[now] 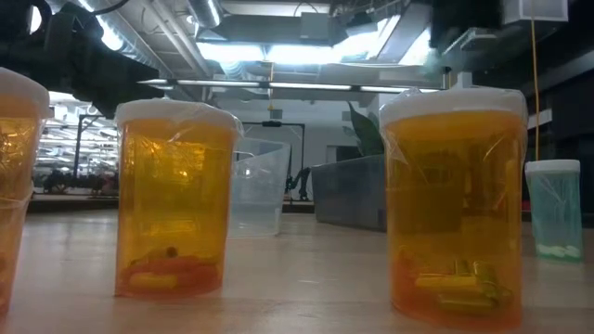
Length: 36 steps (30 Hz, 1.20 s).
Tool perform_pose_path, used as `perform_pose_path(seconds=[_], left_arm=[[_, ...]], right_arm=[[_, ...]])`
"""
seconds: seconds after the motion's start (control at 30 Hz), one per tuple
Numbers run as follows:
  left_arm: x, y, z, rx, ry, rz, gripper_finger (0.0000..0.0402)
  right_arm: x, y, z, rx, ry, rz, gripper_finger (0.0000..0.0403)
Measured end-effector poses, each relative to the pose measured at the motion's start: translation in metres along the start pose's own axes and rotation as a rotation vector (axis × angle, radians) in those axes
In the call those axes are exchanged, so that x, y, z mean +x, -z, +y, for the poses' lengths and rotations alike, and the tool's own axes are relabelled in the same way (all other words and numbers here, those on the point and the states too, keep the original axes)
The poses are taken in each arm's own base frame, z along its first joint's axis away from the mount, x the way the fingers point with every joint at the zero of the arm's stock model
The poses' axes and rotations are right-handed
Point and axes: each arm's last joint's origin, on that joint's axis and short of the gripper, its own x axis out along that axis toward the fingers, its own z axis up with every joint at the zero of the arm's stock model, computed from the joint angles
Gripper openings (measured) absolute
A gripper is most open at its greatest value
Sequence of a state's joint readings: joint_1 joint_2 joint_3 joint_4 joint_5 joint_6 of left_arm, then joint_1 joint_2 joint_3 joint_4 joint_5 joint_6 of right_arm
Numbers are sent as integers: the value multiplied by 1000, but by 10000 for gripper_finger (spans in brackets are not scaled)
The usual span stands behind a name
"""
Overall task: Pick and place medicine bottles into bin by pill shape (circle, oval)
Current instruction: Put the small blue pill bottle into the black bin
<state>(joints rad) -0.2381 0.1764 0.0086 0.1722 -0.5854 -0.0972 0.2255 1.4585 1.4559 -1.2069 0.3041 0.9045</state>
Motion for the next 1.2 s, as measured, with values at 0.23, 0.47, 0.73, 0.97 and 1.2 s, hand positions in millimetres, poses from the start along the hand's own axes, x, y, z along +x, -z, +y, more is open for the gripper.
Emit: perform_pose_path(seconds=[0.23, 0.47, 0.73, 0.97, 1.2], left_arm=[[0, 0, 0, 0, 0, 0, 305], [0, 0, 0, 15, -1, 2, 305], [0, 0, 0, 30, -1, 2, 305], [0, 0, 0, 31, -1, 2, 305], [0, 0, 0, 31, -1, 2, 305]], right_arm=[[41, -62, -31, -47, 11, 22, 106], [120, -86, -45, -96, 5, 220, 106], [190, -81, -43, -111, 91, 351, 112], [205, -89, -36, -92, 45, 258, 114], [209, -88, -35, -73, 50, 262, 116]])
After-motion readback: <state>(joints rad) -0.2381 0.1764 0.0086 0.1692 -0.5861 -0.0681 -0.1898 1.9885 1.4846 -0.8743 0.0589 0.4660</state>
